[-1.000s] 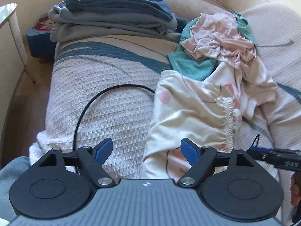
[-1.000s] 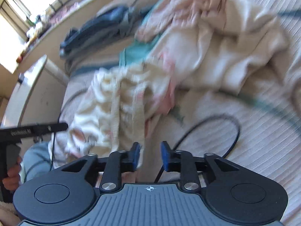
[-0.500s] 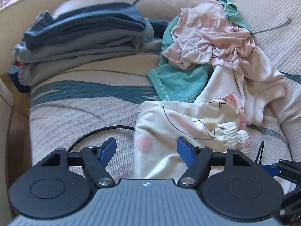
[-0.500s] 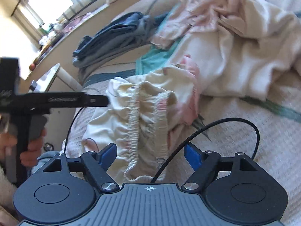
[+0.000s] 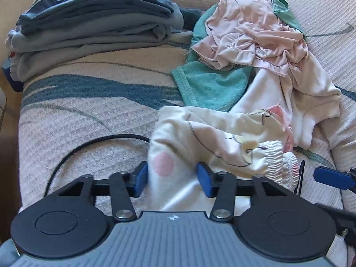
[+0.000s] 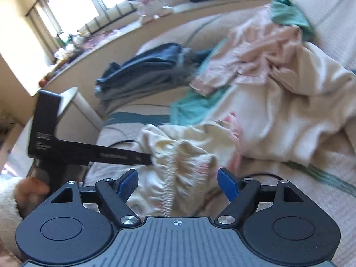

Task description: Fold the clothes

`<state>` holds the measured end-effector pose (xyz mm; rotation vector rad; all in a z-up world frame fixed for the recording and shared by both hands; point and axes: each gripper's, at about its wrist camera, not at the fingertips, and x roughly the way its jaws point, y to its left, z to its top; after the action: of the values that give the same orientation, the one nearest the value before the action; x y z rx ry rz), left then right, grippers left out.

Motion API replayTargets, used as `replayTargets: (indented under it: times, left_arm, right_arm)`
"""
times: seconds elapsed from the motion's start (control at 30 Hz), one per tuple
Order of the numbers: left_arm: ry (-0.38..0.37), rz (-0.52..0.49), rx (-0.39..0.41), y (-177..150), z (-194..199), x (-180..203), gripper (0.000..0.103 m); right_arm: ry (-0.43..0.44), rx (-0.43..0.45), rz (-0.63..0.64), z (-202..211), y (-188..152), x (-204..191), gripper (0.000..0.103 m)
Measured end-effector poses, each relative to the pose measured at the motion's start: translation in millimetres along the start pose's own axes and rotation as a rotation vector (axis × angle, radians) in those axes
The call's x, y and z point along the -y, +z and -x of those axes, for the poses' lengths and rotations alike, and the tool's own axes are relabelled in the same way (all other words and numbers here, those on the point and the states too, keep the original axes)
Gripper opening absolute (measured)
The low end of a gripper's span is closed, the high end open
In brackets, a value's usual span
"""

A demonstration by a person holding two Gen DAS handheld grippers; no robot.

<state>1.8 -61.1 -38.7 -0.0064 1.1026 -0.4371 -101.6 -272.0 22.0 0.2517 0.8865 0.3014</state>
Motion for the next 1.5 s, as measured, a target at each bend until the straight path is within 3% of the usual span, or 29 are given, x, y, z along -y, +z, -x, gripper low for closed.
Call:
replayTargets:
  times: [0.07,0.23,0.37,0.5,0.6,0.67,0.87,1.07,1.27,1.37,1.43,1.5]
  left_arm:
    - [0.013,-0.019,0.001,-2,-1,5,0.04]
    - [0.034,-0.013,0.005,-5,0,4,0.013]
    - [0.057,-0.047,0.018,-8,1,10,0.007]
    - [0.06,-0.07,0.05,-9,12,14,0.006]
    - [0.053,-0.055,0.072,-8,24,9,0.006]
    - [0.05,-0.043,0.088,-8,33,6,0.006]
    - [0.082,0.009,0.18,-7,64,-9,0.001]
    - [0.128,0.084,0.238,1,81,-39,0.001]
    - [0.285,0.188,0.295,-5,99,-75,0.001]
    - [0.385,0.27,0.274,-14,95,-98,0.001]
    - [0.376,0.351,0.213,-21,81,-118,0.001]
    - [0.364,0.417,0.149,-28,67,-136,0.001]
  right_arm:
    - [-0.006,-0.035,0.002,-12,-3,-1,0.081]
    - [-0.017,-0.147,-0.06,-41,-21,14,0.081]
    - [0.006,-0.165,-0.143,-58,-34,30,0.08]
    - [-0.008,-0.132,-0.099,-55,-34,24,0.04]
    - [-0.036,-0.127,-0.068,-49,-27,21,0.025]
    - [-0.052,-0.117,-0.022,-43,-22,14,0.022]
    - [-0.084,-0.114,0.121,-35,-4,-7,0.02]
    - [-0.036,-0.062,0.247,-39,24,-38,0.017]
    - [0.006,-0.014,0.4,-88,62,-81,0.017]
    - [0.062,-0.007,0.505,-113,76,-111,0.017]
    - [0.094,-0.023,0.538,-132,82,-127,0.017]
    - [0.105,-0.104,0.481,-158,83,-134,0.017]
